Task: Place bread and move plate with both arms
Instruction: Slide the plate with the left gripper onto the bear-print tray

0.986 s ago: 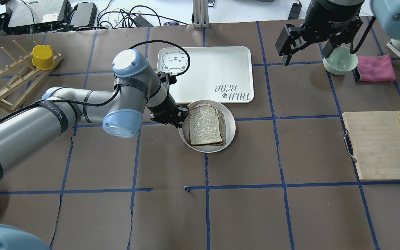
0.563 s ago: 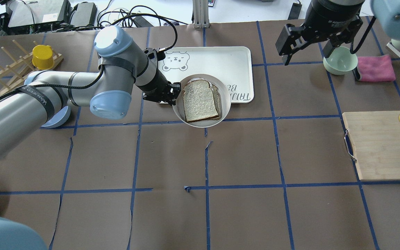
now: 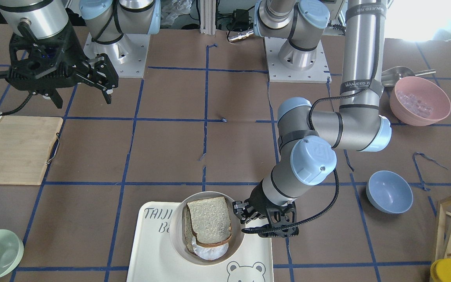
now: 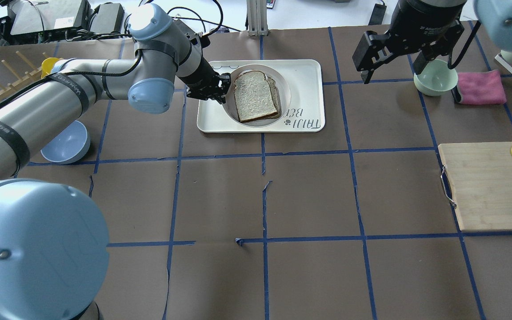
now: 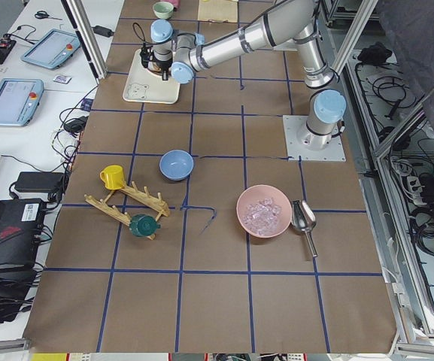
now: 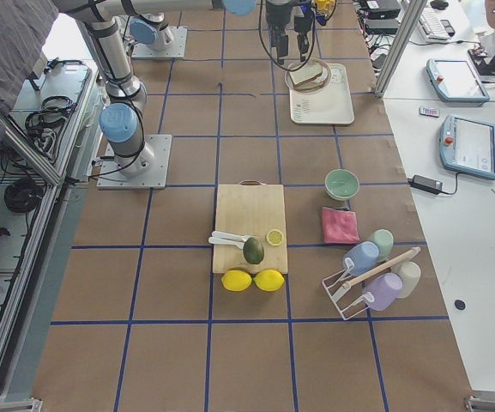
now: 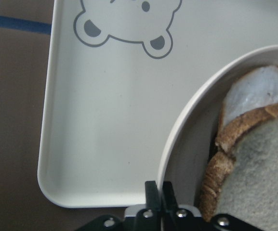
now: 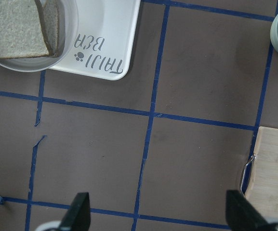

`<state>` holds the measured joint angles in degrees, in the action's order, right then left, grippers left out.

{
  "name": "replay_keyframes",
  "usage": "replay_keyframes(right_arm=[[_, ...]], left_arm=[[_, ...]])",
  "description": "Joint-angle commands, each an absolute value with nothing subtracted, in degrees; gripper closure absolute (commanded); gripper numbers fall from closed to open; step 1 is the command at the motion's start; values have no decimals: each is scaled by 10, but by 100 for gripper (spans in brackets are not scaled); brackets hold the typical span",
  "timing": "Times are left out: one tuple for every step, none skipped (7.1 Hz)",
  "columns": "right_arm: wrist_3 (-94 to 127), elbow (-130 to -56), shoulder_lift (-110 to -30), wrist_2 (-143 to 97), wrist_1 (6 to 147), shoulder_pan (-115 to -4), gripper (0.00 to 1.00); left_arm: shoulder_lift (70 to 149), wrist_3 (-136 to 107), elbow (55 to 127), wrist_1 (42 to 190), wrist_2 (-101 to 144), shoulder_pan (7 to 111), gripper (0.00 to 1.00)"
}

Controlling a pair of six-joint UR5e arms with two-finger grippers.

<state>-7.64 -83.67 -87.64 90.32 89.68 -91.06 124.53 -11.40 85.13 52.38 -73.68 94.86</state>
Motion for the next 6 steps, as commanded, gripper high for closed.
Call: replay_keyframes(right_arm=[[-76,-837,-876,904,896,-911,0],[-76,-837,-876,904,896,-911,0],[-76,-837,-876,904,896,-911,0],[-76,-837,-876,904,896,-911,0],[-76,-837,-876,904,896,-911,0],[-76,-837,-876,904,895,-911,0]], left_arm=[[1308,-111,801,524,-734,948,100],[1314,-112,795,524,-734,948,100],[1317,-119,795,525,-731,948,100],[1314,-118,795,526,-732,948,29],[1301,-118,795,530,-733,948,0],[1281,-113,791,571,-738,949,0]])
